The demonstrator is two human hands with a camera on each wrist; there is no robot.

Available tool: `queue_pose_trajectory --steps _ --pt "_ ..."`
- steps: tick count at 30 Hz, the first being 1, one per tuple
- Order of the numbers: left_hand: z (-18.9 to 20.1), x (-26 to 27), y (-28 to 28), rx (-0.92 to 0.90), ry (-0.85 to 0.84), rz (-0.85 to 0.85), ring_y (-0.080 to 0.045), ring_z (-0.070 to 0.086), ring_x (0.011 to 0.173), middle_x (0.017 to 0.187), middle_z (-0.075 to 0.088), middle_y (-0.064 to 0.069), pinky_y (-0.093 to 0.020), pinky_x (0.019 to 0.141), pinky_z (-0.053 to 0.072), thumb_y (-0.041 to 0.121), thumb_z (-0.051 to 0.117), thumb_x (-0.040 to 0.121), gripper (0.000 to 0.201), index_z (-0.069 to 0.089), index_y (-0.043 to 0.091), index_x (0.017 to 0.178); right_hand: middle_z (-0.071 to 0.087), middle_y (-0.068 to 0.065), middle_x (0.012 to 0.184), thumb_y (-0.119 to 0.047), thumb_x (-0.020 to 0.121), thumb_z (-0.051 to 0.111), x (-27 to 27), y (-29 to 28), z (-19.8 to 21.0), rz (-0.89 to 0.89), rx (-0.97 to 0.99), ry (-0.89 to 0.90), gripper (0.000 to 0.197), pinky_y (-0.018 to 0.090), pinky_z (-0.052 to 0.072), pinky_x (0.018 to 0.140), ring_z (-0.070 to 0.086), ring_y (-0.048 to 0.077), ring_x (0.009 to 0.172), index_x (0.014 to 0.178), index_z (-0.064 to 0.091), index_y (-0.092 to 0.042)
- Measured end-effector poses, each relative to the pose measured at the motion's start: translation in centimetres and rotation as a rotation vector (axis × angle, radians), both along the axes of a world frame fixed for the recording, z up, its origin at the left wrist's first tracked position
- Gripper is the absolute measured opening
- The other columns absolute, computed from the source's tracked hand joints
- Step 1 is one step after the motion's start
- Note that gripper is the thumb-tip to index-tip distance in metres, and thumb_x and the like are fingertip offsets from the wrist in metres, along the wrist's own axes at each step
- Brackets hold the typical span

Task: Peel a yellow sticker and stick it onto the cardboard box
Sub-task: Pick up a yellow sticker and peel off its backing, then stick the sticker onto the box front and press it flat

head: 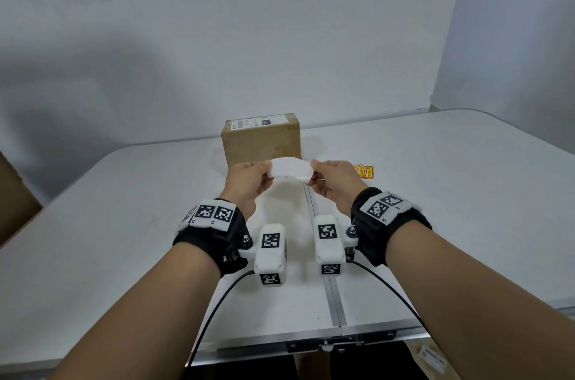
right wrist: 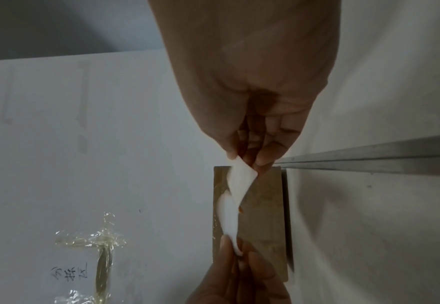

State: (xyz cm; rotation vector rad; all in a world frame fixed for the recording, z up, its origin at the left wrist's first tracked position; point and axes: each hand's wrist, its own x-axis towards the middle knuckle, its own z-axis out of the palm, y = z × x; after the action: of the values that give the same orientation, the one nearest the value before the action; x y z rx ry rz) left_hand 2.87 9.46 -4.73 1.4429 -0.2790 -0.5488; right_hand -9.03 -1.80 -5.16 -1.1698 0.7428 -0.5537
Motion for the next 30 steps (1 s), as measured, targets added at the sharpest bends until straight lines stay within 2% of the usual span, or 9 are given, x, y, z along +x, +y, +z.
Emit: queue_pose_trajectory --steps 3,6,10,14,19,22,24,28,30 --pt "0.2 1.8 0.7 -0.016 0.0 0.134 -0.015 0.056 0.07 0.089 0.06 -0.011 -0.015 0.054 0.052 0.009 0.056 0.094 0.018 0.056 0.009 0.076 0.058 0.01 0.067 -0.003 0.09 0.049 -0.8 -1.6 -0.3 -0.14 0.13 -0.026 0.02 0.015 0.048 0.04 0.059 0.013 0.048 0.07 0.053 -0.002" --pt "-0.1 3.3 1.6 0.117 -0.15 0.162 -0.015 0.055 0.063 0.093 0.062 -0.013 -0.019 0.056 0.051 0.015 0.057 0.093 0.017 0.058 0.011 0.076 0.055 0.009 0.066 0.001 0.085 0.047 -2.4 -3.4 -0.9 -0.267 0.178 -0.034 0.012 0.012 0.045 0.035 0.058 0.008 0.034 0.075 0.052 -0.002" --pt "-0.1 1.7 -0.6 0.338 -0.549 -0.076 -0.011 0.061 0.059 0.082 0.066 -0.001 -0.022 0.062 0.056 0.024 0.066 0.088 0.013 0.067 0.012 0.087 0.055 0.01 0.063 -0.002 0.085 0.047 -3.1 -4.5 -1.3 -0.321 0.158 -0.003 0.02 0.016 0.043 0.037 0.054 0.008 0.029 0.065 0.049 -0.004" --pt "0.2 -0.9 -4.6 0.55 -0.967 -0.338 -0.015 0.062 0.08 0.09 0.067 -0.001 -0.019 0.071 0.045 0.012 0.061 0.09 0.014 0.072 0.008 0.096 0.055 0.017 0.075 -0.001 0.084 0.048 -3.5 -5.4 -1.1 -0.328 0.142 0.01 0.02 0.014 0.043 0.034 0.054 0.017 0.046 0.064 0.046 -0.003" --pt "-0.4 -2.6 -7.6 0.607 -1.11 -0.514 -0.021 0.065 0.098 0.105 0.072 -0.008 -0.026 0.089 0.048 0.007 0.06 0.087 0.018 0.074 0.009 0.099 0.057 0.013 0.068 0.001 0.086 0.046 -4.7 -6.5 -1.3 -0.339 0.104 0.015 0.022 0.014 0.045 0.037 0.055 0.008 0.03 0.065 0.048 -0.006" --pt "-0.8 -2.8 -8.4 0.665 -1.175 -0.598 -0.025 0.062 0.098 0.119 0.058 -0.008 -0.03 0.089 0.048 0.01 0.06 0.087 0.027 0.067 0.014 0.113 0.059 0.03 0.084 0.006 0.085 0.046 -5.1 -7.2 -1.7 -0.326 0.017 0.07 0.024 0.015 0.044 0.042 0.055 0.012 0.049 0.065 0.051 -0.005" --pt "-0.7 -2.6 -8.5 0.62 -1.141 -0.583 -0.023 0.063 0.088 0.123 0.05 -0.007 -0.032 0.084 0.051 0.01 0.06 0.088 0.031 0.062 0.016 0.118 0.059 0.021 0.093 0.003 0.088 0.047 -5.2 -7.2 -1.8 -0.333 0.026 0.055 0.015 0.015 0.048 0.042 0.058 0.018 0.066 0.081 0.056 -0.007" --pt "0.6 -2.7 -8.1 0.498 -1.211 -0.517 -0.016 0.059 0.078 0.11 0.05 0.001 -0.025 0.075 0.045 0.02 0.063 0.088 0.024 0.061 0.018 0.111 0.059 0.02 0.111 0.003 0.091 0.045 -4.7 -7.2 -1.8 -0.287 0.032 0.029 0.017 0.023 0.054 0.059 0.062 0.029 0.09 0.089 0.057 -0.009" --pt "1.4 -3.4 -7.4 0.485 -1.356 -0.53 -0.013 0.055 0.073 0.102 0.049 0.007 -0.026 0.069 0.045 0.032 0.065 0.086 0.024 0.059 0.021 0.106 0.058 0.021 0.107 0.006 0.091 0.045 -4.3 -6.6 -1.5 -0.258 0.044 -0.015 0.017 0.025 0.054 0.062 0.063 0.028 0.084 0.099 0.056 -0.004"
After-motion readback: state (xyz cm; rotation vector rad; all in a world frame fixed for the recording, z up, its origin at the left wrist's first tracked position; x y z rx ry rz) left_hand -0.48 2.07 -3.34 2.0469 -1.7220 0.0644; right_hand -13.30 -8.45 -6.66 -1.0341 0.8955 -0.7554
